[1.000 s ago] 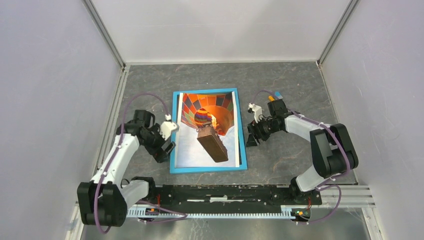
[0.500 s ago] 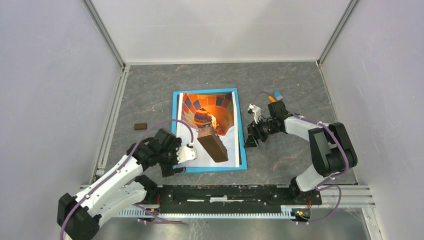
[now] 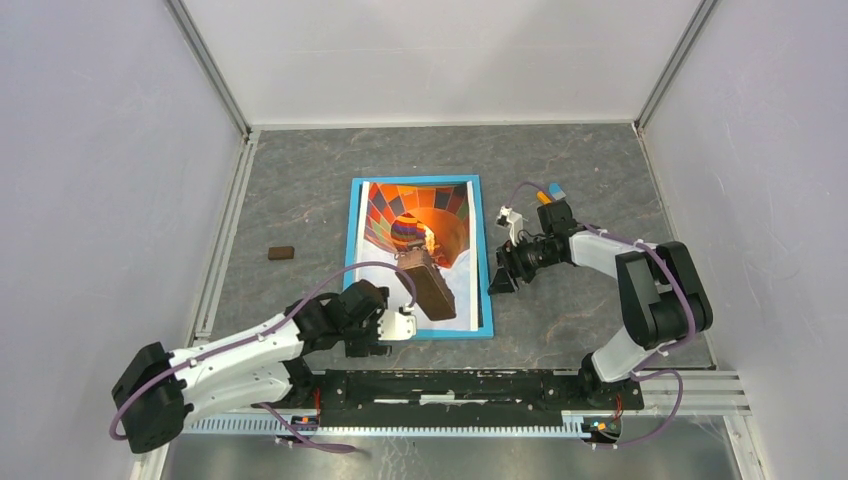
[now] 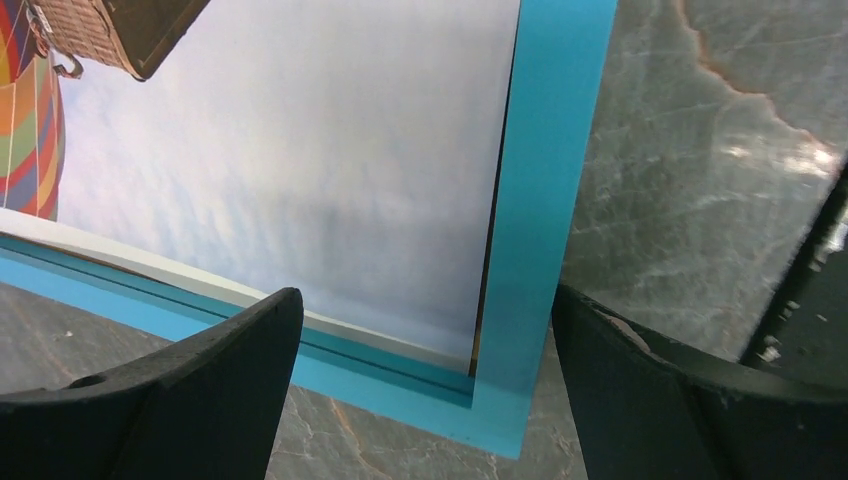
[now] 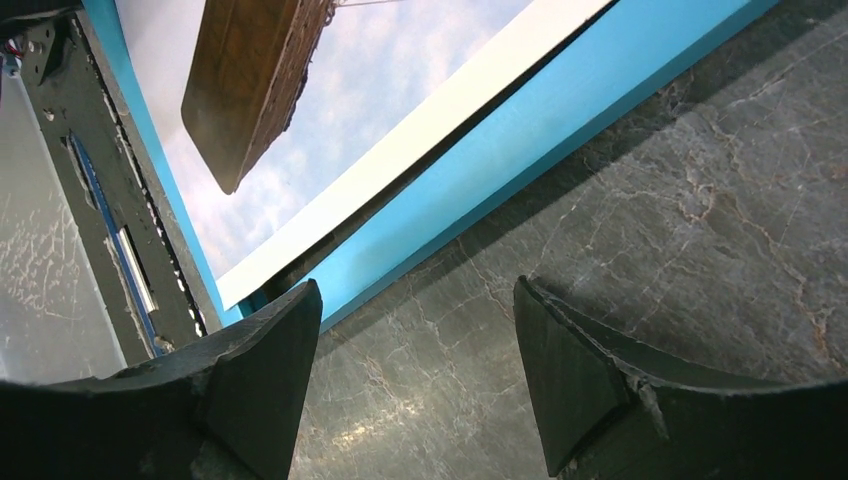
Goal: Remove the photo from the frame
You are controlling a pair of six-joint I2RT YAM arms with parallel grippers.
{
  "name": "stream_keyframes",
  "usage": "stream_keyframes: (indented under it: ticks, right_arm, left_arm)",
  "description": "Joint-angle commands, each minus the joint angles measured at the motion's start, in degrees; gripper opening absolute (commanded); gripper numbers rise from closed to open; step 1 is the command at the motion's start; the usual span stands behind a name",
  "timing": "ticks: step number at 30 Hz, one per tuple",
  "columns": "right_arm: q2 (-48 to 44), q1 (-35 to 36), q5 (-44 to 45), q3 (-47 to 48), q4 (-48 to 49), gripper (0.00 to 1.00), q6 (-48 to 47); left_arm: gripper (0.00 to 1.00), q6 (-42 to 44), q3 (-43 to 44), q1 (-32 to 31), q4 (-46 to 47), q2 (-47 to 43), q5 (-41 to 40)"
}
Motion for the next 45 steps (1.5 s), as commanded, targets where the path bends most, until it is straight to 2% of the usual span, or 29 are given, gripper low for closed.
stream_keyframes:
  ticks: [1, 5, 11, 18, 21, 25, 28, 29, 33, 39, 42, 45]
  right_arm:
    - [3.4, -0.3, 3.2, 1.4, -1.2, 0.77, -1.1]
    - [6.1, -0.4, 3.8, 3.7, -1.1, 0.74, -0.8]
    - [9.8, -0.4, 4.3, 8.5, 0.6, 0.66, 1.1]
    - [13.0, 0.0, 3.6, 12.2, 0.8, 0.65, 2.4]
    - [13.0, -0.1, 4.2, 14.2, -0.3, 0.68, 2.5]
    - [10.7, -0.3, 6.6, 18.5, -4.2, 0.8, 1.0]
    - [8.2, -1.1, 7.6, 21.9, -8.2, 0.95, -0.7]
    - [7.3, -1.4, 8.0, 23.2, -9.8, 0.98, -1.7]
    - [2.7, -3.0, 9.4, 27.0, -13.7, 0.98, -4.4]
    - [-4.0, -8.7, 10.3, 31.5, -15.3, 0.98, -5.5]
    - [-6.6, -13.2, 9.4, 30.9, -14.2, 0.98, -5.7]
    - [-9.9, -17.9, 9.7, 26.5, -11.0, 0.98, -6.9]
  left_arm:
    - [1.0, -1.7, -2.7, -2.9, 11.7, 2.5, -9.2]
    - [1.0, -1.5, -5.0, -3.6, 17.1, 4.3, -13.8]
    - [1.0, -1.9, -4.7, -3.6, 20.0, 7.0, -16.7]
    - [1.0, -4.2, -3.5, -3.4, 17.0, 6.6, -16.6]
    - [1.0, -6.9, 0.2, -3.1, 9.3, 4.1, -10.2]
    - [1.0, -9.3, 8.1, -2.8, -2.6, 2.4, 0.2]
    - [1.0, -10.1, 12.9, -0.9, -8.3, 2.0, 5.1]
    - [1.0, -10.3, 14.7, 0.4, -9.5, 1.8, 6.6]
    - [1.0, -13.8, 23.1, 9.5, -11.5, 2.2, 11.3]
    - [1.0, -17.9, 40.6, 34.3, -18.9, 11.2, 27.1]
    - [1.0, -17.5, 46.3, 45.1, -21.0, 15.1, 32.2]
    - [1.0, -20.1, 48.8, 56.2, -21.1, 19.0, 37.0]
